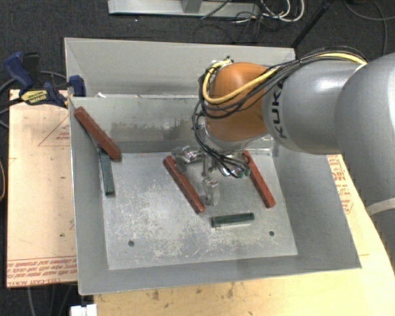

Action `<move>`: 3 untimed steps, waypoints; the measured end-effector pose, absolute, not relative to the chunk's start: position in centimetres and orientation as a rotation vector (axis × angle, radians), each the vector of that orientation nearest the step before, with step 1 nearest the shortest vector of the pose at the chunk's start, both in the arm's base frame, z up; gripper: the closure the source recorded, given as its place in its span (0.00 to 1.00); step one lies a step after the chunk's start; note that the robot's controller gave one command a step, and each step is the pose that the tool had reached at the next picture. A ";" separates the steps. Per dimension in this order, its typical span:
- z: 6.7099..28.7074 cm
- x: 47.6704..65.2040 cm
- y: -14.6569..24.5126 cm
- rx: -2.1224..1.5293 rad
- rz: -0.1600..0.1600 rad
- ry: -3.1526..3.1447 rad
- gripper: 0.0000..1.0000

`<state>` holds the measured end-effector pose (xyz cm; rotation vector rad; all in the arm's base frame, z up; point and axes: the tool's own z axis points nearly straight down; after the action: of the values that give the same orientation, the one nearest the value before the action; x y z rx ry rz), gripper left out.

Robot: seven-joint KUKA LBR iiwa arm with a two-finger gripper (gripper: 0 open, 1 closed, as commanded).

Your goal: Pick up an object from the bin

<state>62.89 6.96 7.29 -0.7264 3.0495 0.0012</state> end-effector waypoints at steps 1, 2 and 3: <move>7.3 62.9 7.2 -0.730 0.003 3.049 0.00; 7.3 62.9 7.1 -0.730 0.003 3.049 0.00; 15.3 64.7 -1.6 -0.927 -0.009 2.991 0.00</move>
Offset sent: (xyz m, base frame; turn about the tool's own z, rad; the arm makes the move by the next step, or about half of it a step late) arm 0.0000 0.0000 0.0000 0.0000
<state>64.70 -1.62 15.30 -0.9267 2.9907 -0.0094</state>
